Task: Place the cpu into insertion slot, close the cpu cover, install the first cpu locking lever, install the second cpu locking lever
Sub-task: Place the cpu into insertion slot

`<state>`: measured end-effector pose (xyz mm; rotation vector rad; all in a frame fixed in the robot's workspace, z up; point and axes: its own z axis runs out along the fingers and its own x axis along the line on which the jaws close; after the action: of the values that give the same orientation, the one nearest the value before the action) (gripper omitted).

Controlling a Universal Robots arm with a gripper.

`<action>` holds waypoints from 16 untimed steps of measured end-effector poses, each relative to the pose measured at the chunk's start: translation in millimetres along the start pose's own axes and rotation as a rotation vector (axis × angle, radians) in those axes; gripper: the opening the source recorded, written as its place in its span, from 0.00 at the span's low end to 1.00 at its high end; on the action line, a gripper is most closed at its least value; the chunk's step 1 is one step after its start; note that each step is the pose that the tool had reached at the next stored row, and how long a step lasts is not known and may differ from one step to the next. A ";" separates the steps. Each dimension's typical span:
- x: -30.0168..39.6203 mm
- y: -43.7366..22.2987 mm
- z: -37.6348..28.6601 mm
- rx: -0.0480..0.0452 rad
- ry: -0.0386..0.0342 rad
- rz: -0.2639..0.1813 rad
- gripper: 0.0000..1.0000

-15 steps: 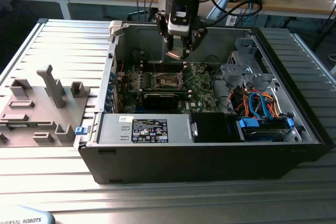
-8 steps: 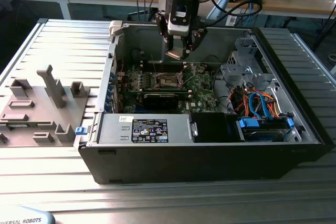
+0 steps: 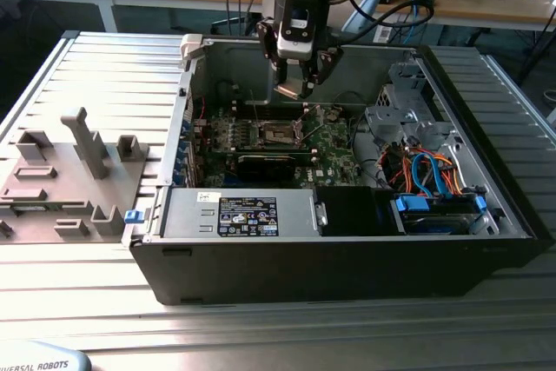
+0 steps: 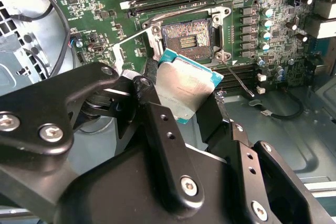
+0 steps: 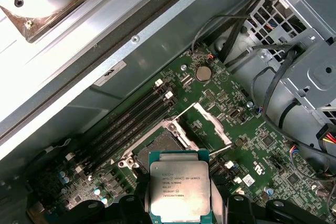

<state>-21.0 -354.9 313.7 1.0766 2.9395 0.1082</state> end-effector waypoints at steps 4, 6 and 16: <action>0.0 0.0 0.1 -0.0001 -0.0002 0.003 0.54; 0.0 0.0 0.1 -0.0001 -0.0003 0.004 0.54; 0.0 0.0 0.2 -0.0002 -0.0007 0.010 0.54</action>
<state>-21.0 -355.0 313.5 1.0919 2.9335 0.1082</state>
